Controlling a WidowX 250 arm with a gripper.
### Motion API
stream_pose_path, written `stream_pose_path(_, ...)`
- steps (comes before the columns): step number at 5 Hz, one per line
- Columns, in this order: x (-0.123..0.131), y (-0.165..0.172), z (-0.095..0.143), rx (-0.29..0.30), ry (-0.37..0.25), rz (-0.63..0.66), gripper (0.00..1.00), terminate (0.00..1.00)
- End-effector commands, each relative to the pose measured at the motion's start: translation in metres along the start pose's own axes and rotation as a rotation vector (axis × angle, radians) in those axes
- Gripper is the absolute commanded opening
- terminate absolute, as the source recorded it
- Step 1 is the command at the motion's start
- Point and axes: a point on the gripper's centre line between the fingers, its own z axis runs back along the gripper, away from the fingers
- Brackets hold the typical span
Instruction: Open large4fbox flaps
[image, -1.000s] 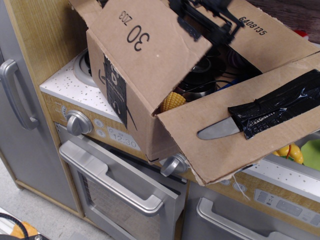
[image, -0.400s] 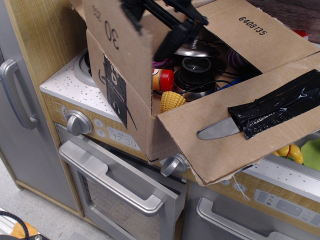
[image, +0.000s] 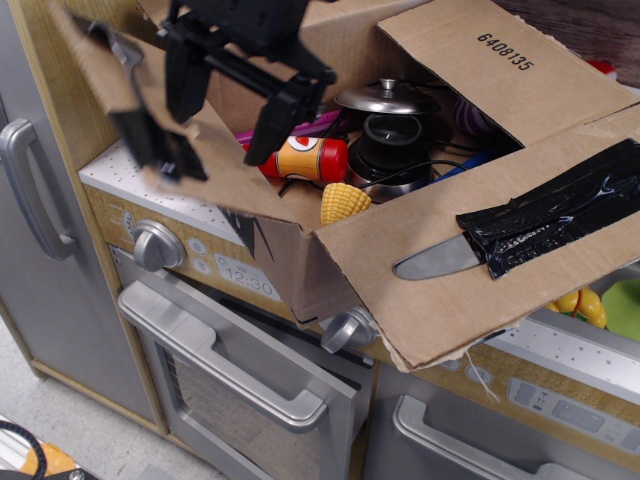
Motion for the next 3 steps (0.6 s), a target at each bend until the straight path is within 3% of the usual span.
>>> stream_pose_path(1,-0.001,0.005,-0.014,-0.132,-0.161,0.068,1.0,0.0)
stream_pose_path(2,0.001,0.003,-0.025,-0.185,-0.205,0.082,1.0,0.0)
stream_pose_path(3,0.007,-0.003,-0.021,-0.187,-0.219,0.091,1.0,1.0)
